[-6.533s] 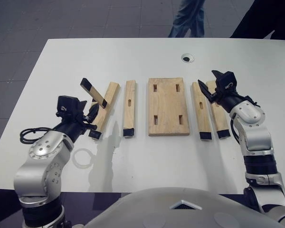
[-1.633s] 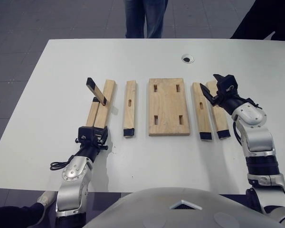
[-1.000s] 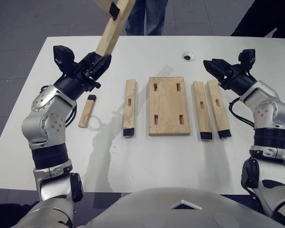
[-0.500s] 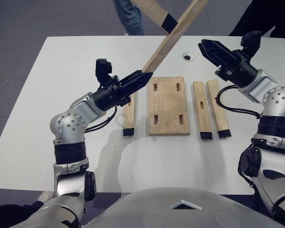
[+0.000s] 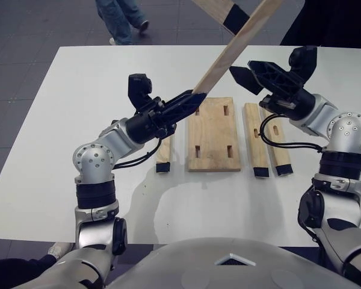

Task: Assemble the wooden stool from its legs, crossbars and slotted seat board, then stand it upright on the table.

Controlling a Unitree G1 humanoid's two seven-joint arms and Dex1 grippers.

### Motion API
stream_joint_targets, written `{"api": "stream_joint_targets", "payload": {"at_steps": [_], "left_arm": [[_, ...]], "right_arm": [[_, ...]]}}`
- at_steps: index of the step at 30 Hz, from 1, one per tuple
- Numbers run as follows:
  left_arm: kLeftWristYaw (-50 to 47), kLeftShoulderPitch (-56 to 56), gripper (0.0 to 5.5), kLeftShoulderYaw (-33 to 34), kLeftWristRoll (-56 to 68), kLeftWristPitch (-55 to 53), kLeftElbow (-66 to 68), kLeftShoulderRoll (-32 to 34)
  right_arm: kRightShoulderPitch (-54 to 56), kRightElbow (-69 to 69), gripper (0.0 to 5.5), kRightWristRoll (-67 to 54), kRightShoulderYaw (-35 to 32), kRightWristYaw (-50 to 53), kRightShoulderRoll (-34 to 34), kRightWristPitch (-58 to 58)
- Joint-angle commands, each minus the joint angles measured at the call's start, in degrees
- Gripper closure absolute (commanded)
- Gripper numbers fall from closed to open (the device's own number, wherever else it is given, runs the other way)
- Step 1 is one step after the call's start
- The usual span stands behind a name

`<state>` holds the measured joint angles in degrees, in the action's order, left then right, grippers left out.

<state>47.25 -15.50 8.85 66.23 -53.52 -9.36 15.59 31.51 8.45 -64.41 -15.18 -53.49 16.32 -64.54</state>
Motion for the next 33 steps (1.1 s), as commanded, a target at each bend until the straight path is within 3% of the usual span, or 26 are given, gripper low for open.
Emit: {"api": "stream_joint_targets", "payload": {"at_steps": [1,13,22,33], "left_arm": [[-0.2,0.0,3.44,-0.8,-0.2,0.4,-0.6,-0.2],[-1.0,0.8,3.44,-1.9,-1.9,2.0,-0.7,-1.0],[-2.0,-1.0,3.44,-1.8,-2.9,4.3,0.5,-1.8],[-2.1,1.5,3.44,-2.9,-4.2,5.1,-0.3,-2.4]], "right_arm": [[1.1,-2.3,0.0,-2.9,-0.4,2.1,-1.0,-1.7],[1.7,-3.2,0.0,-2.9,0.6,7.1,-3.3,2.4],[0.5,-3.7,1.64,-1.2,2.9,8.4,-3.0,2.8],[2.9,-1.3,3.44,-3.1,-0.5,12.9,-5.5,4.3]]}}
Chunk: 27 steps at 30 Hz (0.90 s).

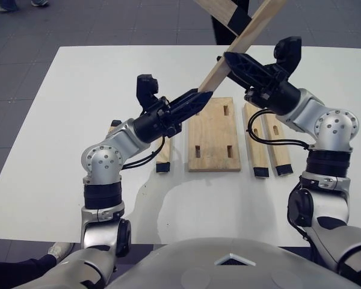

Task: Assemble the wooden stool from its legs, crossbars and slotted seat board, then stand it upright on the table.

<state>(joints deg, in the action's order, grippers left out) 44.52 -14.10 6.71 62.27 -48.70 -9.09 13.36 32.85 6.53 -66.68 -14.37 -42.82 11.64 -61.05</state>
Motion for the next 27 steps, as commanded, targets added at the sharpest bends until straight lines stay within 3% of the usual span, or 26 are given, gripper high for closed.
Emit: {"api": "stream_joint_targets", "payload": {"at_steps": [1,24,25,27], "left_arm": [[0.6,0.1,3.44,-0.9,-0.4,0.4,-0.5,-0.3],[1.5,0.4,3.44,-2.3,-2.0,0.4,0.1,0.3],[1.1,0.3,3.07,-2.5,-2.4,0.5,0.0,0.4],[1.2,0.3,2.88,-2.8,-3.3,1.6,-0.2,0.3]], "right_arm": [[1.6,0.7,3.45,-1.1,-1.6,2.7,-1.1,0.8],[-1.6,-4.3,3.45,-3.9,-0.3,4.0,2.2,-5.2],[-1.7,-4.4,3.45,-3.9,-0.3,4.1,2.3,-5.2],[-1.8,-4.4,3.46,-3.8,-0.2,4.2,2.3,-5.4]]}}
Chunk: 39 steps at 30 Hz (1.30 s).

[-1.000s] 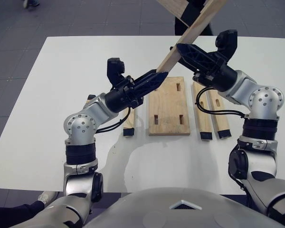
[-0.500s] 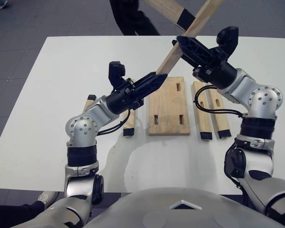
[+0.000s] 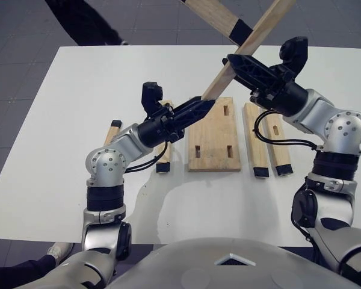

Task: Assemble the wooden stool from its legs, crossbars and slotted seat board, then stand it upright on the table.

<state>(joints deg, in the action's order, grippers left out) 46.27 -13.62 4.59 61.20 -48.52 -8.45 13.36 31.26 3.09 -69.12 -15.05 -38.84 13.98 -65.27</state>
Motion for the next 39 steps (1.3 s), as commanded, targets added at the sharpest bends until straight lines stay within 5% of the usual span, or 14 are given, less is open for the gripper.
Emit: {"api": "stream_joint_targets", "payload": {"at_steps": [1,7,21,29,39], "left_arm": [[-0.4,-0.1,2.75,-0.7,-2.7,2.1,-0.8,0.1],[1.0,0.9,1.79,-0.8,-4.8,3.6,0.0,1.4],[-1.2,4.8,1.77,5.4,-3.4,1.9,-4.6,9.2],[-7.9,1.7,1.77,-18.0,-41.3,19.7,0.1,13.3],[-4.6,2.6,1.77,-23.5,-53.9,19.2,-11.0,23.0]], "right_arm": [[-0.3,-0.9,3.46,-1.4,0.5,0.2,0.0,-1.2],[-0.6,-1.1,3.46,-1.5,0.7,0.3,0.3,-1.3],[2.7,8.2,3.46,13.3,3.9,-9.3,9.3,9.9],[10.1,23.3,3.47,36.8,15.2,-23.7,9.7,40.2],[8.9,24.7,3.47,39.5,14.3,-28.2,10.2,41.7]]}}
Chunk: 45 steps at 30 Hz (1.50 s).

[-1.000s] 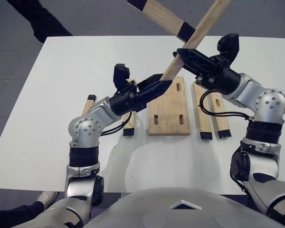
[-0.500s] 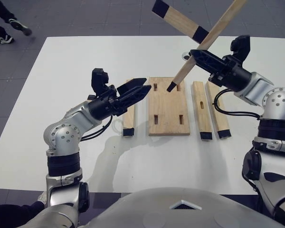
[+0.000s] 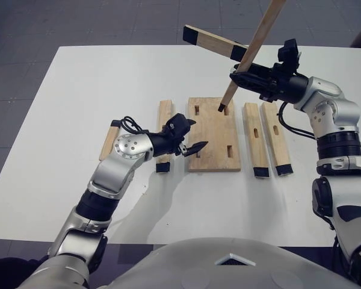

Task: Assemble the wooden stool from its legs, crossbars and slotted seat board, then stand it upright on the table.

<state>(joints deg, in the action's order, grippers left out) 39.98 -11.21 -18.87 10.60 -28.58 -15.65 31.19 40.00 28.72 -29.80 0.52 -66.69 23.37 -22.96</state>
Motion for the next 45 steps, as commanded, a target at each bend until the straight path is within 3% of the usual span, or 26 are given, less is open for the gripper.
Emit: {"api": "stream_joint_targets", "payload": {"at_steps": [1,7,15,22,29,35,45], "left_arm": [[1.8,0.3,1.77,-0.1,-3.9,-0.8,-4.5,5.8],[-1.0,1.6,1.77,-3.2,-4.9,-2.8,-5.9,0.7],[-2.0,1.9,1.77,-7.0,-15.9,-0.5,-4.2,5.3],[-0.6,4.6,1.77,-11.6,-17.6,-0.3,-6.6,3.5],[4.6,5.2,1.77,-14.2,-24.8,1.3,-5.3,13.0],[6.2,7.3,1.77,-12.3,-25.0,1.6,-7.7,16.3],[8.4,4.6,1.77,-8.7,-24.9,6.9,-2.9,17.0]], "right_arm": [[-0.1,-1.2,3.47,0.2,-1.4,-0.4,0.8,-0.9],[-0.6,-1.7,3.47,0.6,-2.2,0.0,0.3,-1.7],[-2.0,-4.9,3.47,-0.7,-3.3,0.5,0.0,-4.6],[-2.8,-5.8,3.47,-0.7,-4.1,1.4,-0.2,-5.5],[-3.3,-6.8,3.47,-0.9,-5.3,2.2,0.1,-6.5],[-3.5,-8.1,3.47,0.0,-5.3,2.1,0.3,-4.4],[-2.3,-3.8,3.47,8.4,3.1,-5.6,0.2,9.1]]}}
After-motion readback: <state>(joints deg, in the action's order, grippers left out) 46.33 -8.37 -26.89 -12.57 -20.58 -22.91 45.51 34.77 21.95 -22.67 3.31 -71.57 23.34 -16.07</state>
